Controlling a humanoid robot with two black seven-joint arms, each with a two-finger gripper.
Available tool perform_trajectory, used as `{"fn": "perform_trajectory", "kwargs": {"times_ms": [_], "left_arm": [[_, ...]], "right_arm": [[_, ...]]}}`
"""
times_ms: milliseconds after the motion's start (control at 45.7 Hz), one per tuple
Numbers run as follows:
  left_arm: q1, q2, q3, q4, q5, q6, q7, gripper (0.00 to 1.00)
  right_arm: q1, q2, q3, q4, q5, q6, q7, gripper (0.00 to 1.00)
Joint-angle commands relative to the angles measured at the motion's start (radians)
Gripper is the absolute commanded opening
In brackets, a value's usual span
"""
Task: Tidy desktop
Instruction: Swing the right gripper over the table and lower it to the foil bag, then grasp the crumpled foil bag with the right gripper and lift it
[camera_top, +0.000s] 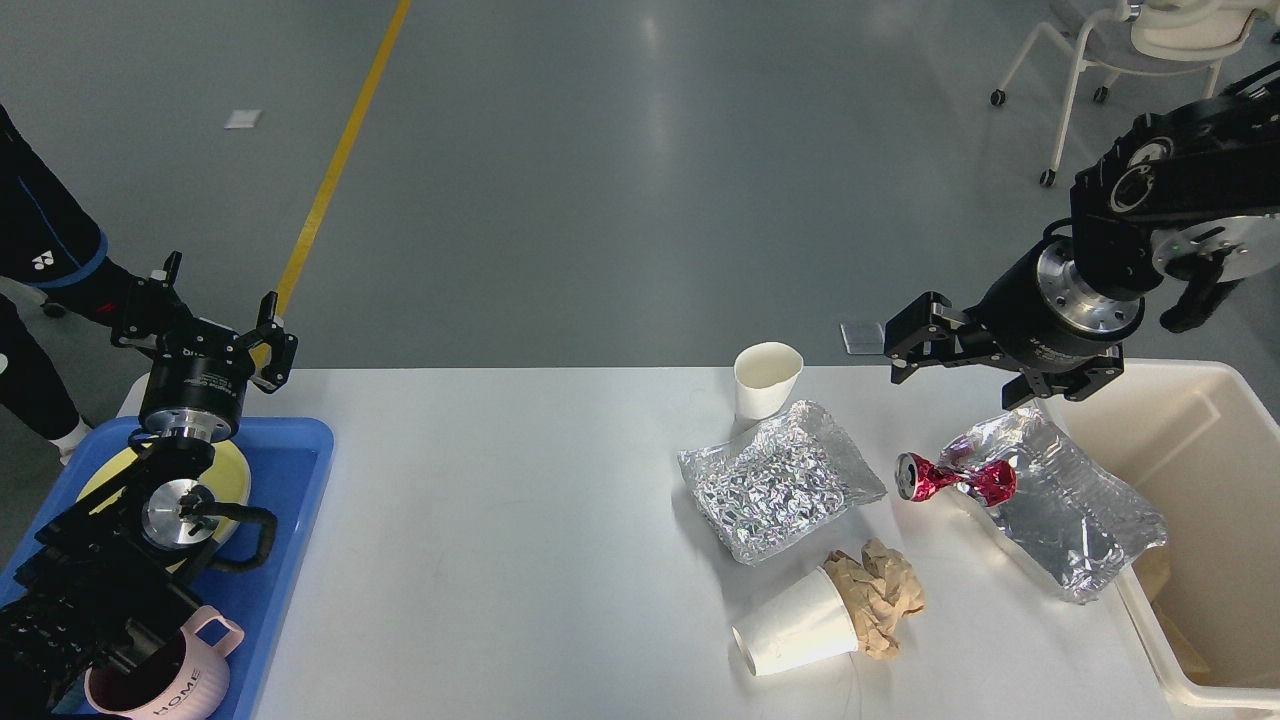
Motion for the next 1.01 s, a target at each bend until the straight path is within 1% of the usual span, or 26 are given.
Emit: {"fn": "perform_trajectory", "kwargs": {"times_ms": [0,175,328,503,634,766,984], "left_arm": [[0.000,0.000,0.000,-0.001,0.000,0.000,0.000,0.97],[0.000,0.000,0.000,-0.001,0.000,0.000,0.000,0.97],[0.000,0.000,0.000,-0.001,0.000,0.000,0.000,0.97],[0.000,0.000,0.000,0.001,0.000,0.000,0.000,0.97],[0.000,0.000,0.000,-0.001,0.000,-0.001,0.000,0.97],[0.000,0.000,-0.002,-0.001,0.000,0.000,0.000,0.97],[0.000,0.000,-0.002,-0.001,0.000,0.000,0.000,0.97]], "right_arm": [[-0.116,0.001,0.058,-0.120,0.024,0.000,0.002,1.00],[-0.225,0.000,0.072,-0.160,0.024,-0.005,0.002,1.00],[-0.319,-0.002,0.084,-0.187,0.025,-0.031,0.002,1.00],[-0.417,0.003,0.147,-0.195,0.033,-0.036,0.002,1.00],[-0.495,0.018,0.213,-0.230,0.085,-0.054,0.002,1.00],[-0.575,0.067,0.267,-0.291,0.113,-0.072,0.002,1.00],[-0.718,0.174,0.328,-0.430,0.113,-0.189,-0.002,1.00]]}}
